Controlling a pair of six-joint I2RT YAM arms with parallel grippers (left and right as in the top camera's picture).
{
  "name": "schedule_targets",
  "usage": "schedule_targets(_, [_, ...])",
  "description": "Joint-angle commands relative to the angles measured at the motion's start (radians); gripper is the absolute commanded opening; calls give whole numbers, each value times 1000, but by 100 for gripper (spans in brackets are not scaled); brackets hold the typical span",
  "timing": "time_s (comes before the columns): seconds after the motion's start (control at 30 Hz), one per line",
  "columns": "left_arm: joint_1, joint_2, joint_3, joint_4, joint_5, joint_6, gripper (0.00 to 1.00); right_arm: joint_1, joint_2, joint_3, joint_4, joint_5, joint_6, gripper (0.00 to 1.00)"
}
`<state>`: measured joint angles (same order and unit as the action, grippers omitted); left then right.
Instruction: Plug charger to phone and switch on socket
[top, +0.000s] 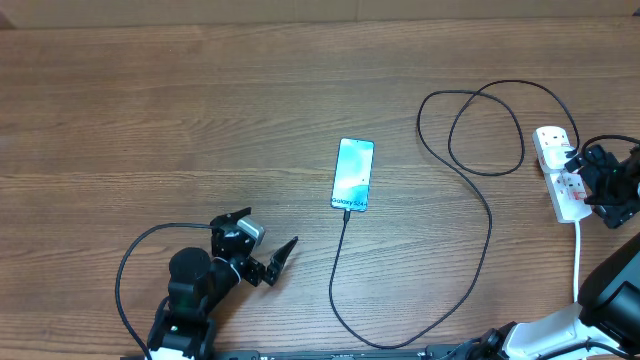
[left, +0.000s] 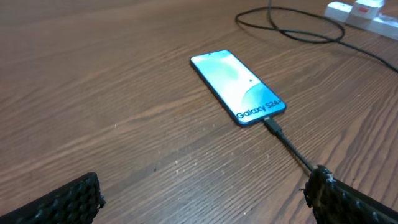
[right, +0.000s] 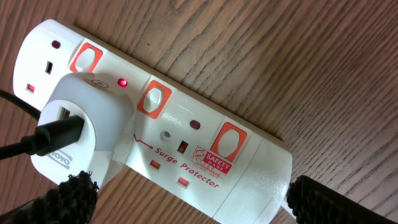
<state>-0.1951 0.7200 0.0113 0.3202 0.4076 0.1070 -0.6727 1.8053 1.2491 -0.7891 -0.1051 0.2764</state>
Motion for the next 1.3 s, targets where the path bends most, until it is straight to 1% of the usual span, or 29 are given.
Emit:
schedule_targets(0.0, [6, -55, -6, -31, -47, -18, 100, -3, -24, -6, 2, -1, -5, 100])
schedule_targets(0.2, [6, -191, -6, -164, -90, -39, 100, -3, -24, -6, 2, -1, -5, 100])
schedule_targets(0.4, [6, -299, -6, -282, -175, -117, 100, -3, -24, -6, 2, -1, -5, 100])
schedule_targets(0.53, [6, -374, -6, -389, -239, -163, 100, -3, -24, -6, 2, -1, -5, 100])
schedule_targets(0.83, [6, -552, -6, -391, -288, -162, 100, -3, -24, -6, 2, -1, -5, 100])
schedule_targets(0.9, [6, -593, -6, -392, -297, -142, 100, -3, -24, -6, 2, -1, -5, 100])
schedule_targets(1.13, [6, -687, -6, -401, -394, -128, 100, -3, -24, -6, 2, -1, -5, 100])
schedule_targets(1.27, [26, -718, -6, -401, -397, -82, 100, -3, -24, -6, 2, -2, -5, 100])
